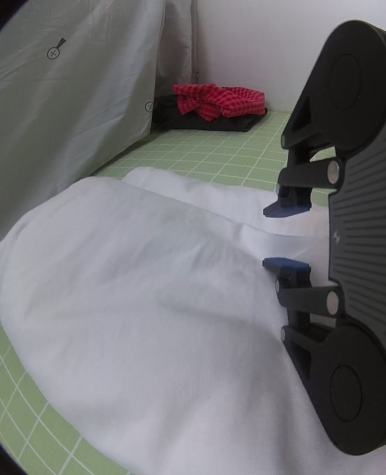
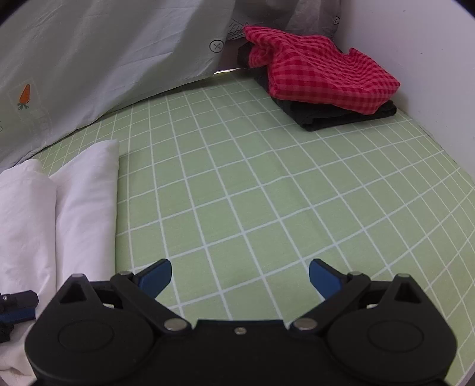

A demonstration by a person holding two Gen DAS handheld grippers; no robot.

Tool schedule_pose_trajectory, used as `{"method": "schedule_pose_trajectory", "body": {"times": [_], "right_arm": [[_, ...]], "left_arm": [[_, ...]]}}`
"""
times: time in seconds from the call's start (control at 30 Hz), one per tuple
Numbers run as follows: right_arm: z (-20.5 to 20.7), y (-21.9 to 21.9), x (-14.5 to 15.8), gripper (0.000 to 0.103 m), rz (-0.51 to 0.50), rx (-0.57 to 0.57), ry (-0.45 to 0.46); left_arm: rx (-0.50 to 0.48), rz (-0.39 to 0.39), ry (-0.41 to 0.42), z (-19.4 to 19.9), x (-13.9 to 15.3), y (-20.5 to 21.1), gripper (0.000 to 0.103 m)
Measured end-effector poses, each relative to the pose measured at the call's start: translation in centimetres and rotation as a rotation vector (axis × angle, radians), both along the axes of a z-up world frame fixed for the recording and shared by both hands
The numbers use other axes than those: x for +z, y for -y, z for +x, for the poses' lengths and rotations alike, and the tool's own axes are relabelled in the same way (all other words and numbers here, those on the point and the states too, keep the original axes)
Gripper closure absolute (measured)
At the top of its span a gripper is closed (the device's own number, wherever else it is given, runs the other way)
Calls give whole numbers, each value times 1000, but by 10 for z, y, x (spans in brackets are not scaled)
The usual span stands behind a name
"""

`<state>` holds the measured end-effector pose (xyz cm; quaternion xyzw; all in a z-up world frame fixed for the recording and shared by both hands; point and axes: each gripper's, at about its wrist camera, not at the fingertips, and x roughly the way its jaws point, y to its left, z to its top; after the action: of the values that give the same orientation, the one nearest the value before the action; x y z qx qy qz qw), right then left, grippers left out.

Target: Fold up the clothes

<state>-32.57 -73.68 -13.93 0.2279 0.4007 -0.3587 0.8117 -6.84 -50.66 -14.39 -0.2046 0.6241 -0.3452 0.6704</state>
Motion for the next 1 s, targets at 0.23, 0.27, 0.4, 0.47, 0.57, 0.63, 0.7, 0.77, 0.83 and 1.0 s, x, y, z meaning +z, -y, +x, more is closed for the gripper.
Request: {"method": "schedule_pose_trajectory", "body": {"times": [0.23, 0.27, 0.4, 0.47, 0.57, 0.63, 0.7, 0.77, 0.83, 1.0], "right_arm": [[31, -35, 23, 3, -33, 105, 49], [38, -41, 27, 3, -31, 120, 56], [69, -64, 34, 3, -13, 206, 82], [86, -73, 32, 3, 8, 246, 91], [114, -85, 24, 8, 46, 303, 100], [129, -88, 16, 10, 83, 322, 84], [140, -89, 5, 10, 130, 327, 69], [151, -91, -8, 10, 175, 324, 40], [155, -93, -14, 9, 181, 309, 34], [150, -95, -11, 58, 243, 373, 112]], "left_arm": [[44, 130, 294, 7, 63, -32, 34], [54, 168, 330, 10, 69, -39, 34], [102, 314, 379, 27, 75, -67, 31], [109, 340, 361, 37, 69, -76, 31], [97, 354, 310, 52, 55, -88, 31], [74, 373, 292, 56, 41, -88, 29], [67, 356, 276, 60, 31, -87, 29], [60, 338, 260, 64, 22, -86, 28], [53, 331, 242, 68, 15, -87, 28], [54, 312, 215, 73, 9, -86, 24]]}}
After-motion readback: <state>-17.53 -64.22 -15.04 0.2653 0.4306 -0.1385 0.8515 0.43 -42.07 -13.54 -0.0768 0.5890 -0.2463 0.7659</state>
